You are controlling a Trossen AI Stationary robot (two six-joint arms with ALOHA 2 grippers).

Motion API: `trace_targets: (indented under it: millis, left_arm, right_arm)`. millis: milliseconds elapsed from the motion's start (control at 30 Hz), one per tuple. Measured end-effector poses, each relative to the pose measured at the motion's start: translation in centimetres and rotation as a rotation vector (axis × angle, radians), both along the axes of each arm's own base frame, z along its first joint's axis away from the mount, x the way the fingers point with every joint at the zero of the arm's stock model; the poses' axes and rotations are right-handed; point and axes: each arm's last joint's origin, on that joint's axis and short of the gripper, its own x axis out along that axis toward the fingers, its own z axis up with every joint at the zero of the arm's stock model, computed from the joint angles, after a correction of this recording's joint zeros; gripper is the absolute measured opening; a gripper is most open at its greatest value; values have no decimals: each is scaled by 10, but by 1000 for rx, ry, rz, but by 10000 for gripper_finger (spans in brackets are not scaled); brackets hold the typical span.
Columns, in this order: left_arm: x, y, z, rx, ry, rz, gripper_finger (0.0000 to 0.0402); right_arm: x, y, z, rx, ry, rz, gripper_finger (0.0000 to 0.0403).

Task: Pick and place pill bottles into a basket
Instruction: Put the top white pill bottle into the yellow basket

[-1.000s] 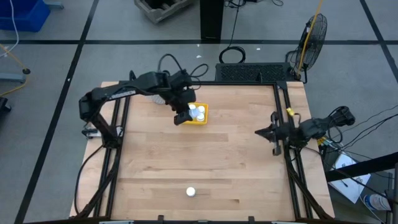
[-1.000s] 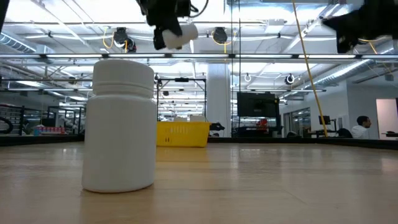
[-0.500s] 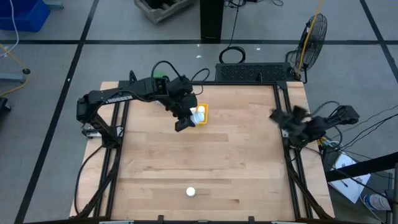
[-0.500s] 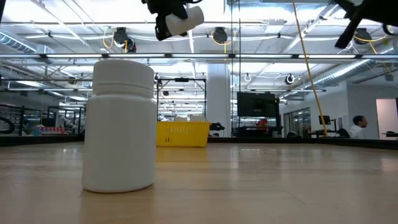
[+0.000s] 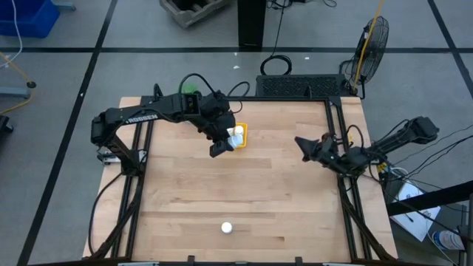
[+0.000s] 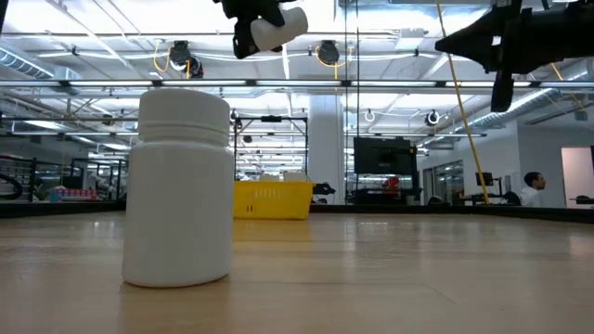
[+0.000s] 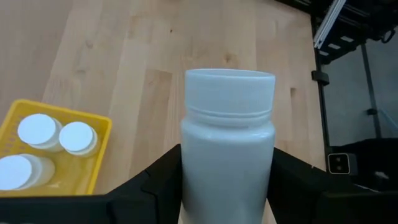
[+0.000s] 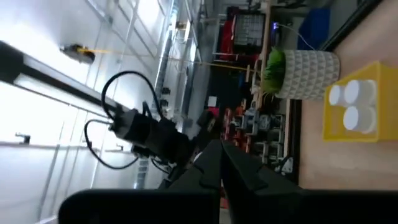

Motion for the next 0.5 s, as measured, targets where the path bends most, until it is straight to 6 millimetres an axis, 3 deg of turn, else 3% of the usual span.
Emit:
trace_targets:
  millis: [300,400,500]
  left_arm:
    - [1,-4,0,7,-8,-19,173]
    - [2,-4,1,7,-14,-19,182]
    - [2,-4,1,7,-14,-20,193]
  right_arm:
    - [12,-6,-8,5,39,25,0]
    - [30,-7,12,-125,66,78,0]
    - [58,-7,47,-401,130,116,0]
